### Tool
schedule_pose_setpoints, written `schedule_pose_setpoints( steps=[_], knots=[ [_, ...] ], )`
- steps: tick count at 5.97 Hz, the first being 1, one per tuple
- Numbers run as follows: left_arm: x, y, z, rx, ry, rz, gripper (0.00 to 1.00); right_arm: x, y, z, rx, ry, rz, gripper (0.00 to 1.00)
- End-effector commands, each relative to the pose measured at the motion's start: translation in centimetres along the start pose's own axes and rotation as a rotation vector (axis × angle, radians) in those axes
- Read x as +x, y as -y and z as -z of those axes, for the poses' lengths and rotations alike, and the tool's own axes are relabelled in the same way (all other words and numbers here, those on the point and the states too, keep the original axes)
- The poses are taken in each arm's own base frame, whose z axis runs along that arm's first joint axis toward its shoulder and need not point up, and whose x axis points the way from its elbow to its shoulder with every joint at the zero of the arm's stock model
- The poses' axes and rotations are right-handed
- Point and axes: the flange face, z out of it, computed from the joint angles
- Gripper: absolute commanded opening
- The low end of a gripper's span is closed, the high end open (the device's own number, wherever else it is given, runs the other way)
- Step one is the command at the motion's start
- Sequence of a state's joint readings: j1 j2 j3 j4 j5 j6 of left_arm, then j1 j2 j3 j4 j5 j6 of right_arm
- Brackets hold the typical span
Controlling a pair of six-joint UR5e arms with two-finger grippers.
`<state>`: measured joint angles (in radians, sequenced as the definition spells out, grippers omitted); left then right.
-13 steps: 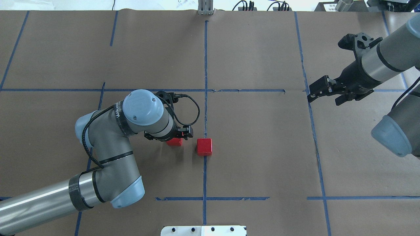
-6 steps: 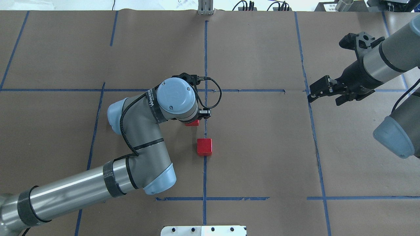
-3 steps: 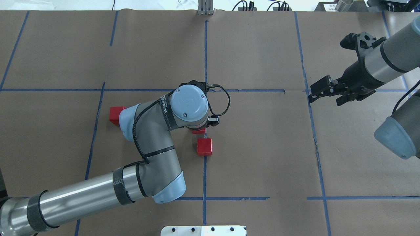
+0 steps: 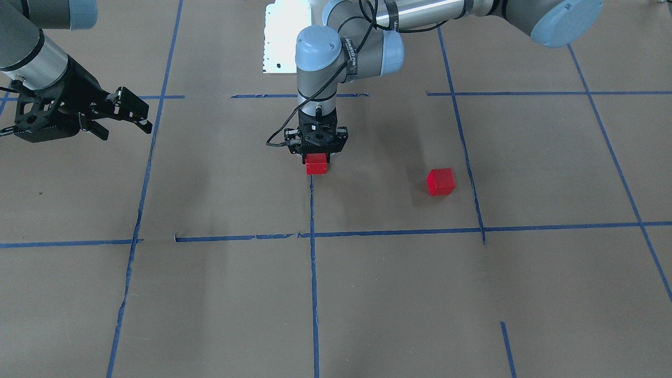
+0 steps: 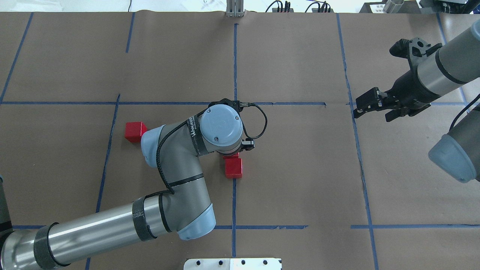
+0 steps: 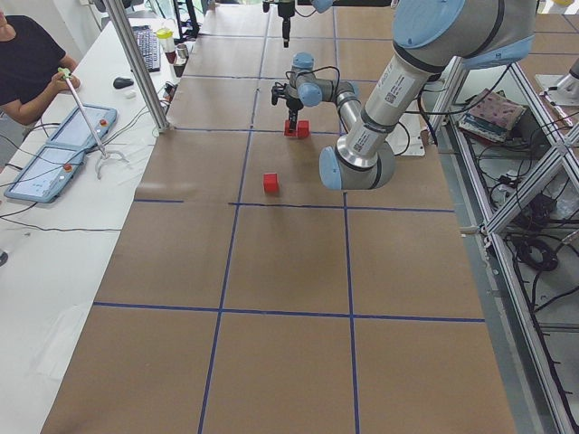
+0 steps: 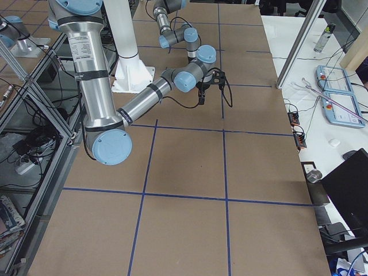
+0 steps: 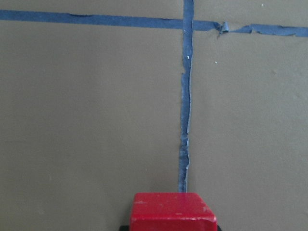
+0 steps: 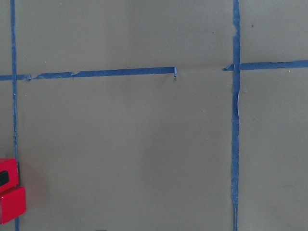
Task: Form red blocks into L shape at center
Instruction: 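Place the red cube against the far side of the centered cube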
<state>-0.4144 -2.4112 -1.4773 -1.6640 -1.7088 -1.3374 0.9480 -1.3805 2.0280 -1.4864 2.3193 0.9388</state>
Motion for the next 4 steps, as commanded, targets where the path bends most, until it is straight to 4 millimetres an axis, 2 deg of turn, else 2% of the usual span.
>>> schedule_pose_setpoints(
  steps=[1, 4],
  knots=[
    [0.27, -0.64, -0.19, -0.006, -0.004, 0.000, 0.00, 0.01, 0.00, 0.00, 0.000, 0.000, 0.000, 1.00],
    [0.32, -1.07, -0.44, -0.011, -0.003, -0.003, 0.01, 0.05, 0.02, -0.17, -0.003, -0.002, -0.001, 1.00]
  ],
)
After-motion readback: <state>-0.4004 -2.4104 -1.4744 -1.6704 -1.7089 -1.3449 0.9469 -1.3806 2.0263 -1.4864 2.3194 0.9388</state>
